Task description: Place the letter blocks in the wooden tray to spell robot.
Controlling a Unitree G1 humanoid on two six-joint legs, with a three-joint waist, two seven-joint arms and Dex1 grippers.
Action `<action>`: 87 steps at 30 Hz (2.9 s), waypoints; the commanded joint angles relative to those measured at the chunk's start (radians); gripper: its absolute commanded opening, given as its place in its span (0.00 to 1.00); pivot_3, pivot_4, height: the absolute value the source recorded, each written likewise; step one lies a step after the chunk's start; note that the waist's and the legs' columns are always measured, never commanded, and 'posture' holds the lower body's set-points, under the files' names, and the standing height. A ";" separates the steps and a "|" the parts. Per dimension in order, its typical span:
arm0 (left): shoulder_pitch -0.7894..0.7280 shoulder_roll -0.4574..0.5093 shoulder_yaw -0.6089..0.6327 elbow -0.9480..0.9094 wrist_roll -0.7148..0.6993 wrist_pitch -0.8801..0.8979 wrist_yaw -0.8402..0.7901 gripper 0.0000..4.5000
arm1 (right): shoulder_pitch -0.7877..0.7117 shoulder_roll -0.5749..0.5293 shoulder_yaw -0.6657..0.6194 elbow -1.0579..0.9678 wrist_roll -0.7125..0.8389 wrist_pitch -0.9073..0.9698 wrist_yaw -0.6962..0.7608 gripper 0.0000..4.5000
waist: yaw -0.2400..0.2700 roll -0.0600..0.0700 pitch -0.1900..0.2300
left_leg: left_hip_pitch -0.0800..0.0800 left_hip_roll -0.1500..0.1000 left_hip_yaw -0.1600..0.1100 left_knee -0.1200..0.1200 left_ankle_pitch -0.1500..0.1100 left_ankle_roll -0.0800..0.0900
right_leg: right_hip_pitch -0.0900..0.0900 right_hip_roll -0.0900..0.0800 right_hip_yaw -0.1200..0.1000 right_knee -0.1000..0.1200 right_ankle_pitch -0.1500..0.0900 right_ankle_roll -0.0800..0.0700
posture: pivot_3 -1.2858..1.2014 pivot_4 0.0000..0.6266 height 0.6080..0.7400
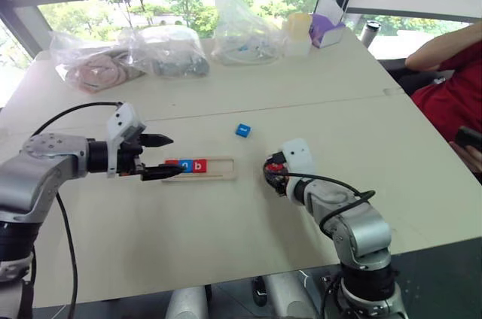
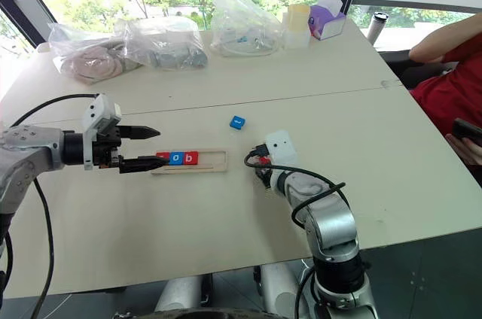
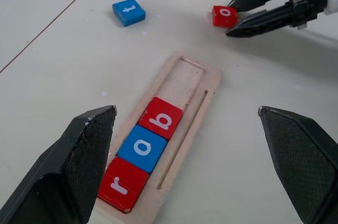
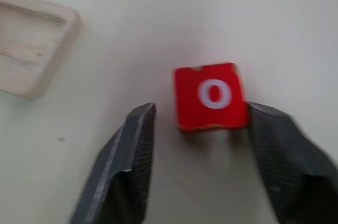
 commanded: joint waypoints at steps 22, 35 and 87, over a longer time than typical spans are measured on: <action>-0.005 0.023 0.020 -0.072 0.010 -0.004 -0.074 1.00 | -0.317 -0.589 0.121 0.891 0.042 -1.323 1.148 0.97 | 0.001 -0.002 0.002 | 0.001 0.000 0.000 -0.010 0.000 0.001 | 0.003 0.004 0.003 -0.011 0.001 0.000 | 0.52 0.24 0.99; 0.105 0.077 0.118 -0.161 -0.031 0.053 -0.038 1.00 | -0.544 -0.463 0.138 1.408 -0.008 -1.617 1.303 0.47 | 0.007 -0.002 0.002 | 0.006 0.001 0.000 -0.011 0.000 0.001 | 0.008 0.005 0.005 -0.010 0.001 0.000 | 0.52 0.24 0.99; 0.325 0.081 0.217 -0.185 -0.045 0.047 0.044 1.00 | -0.620 -0.122 0.330 1.006 -0.174 -1.011 0.965 0.25 | 0.001 -0.002 0.002 | 0.011 0.001 0.003 -0.012 0.001 -0.001 | 0.002 0.008 0.012 0.004 -0.001 -0.003 | 0.52 0.24 0.99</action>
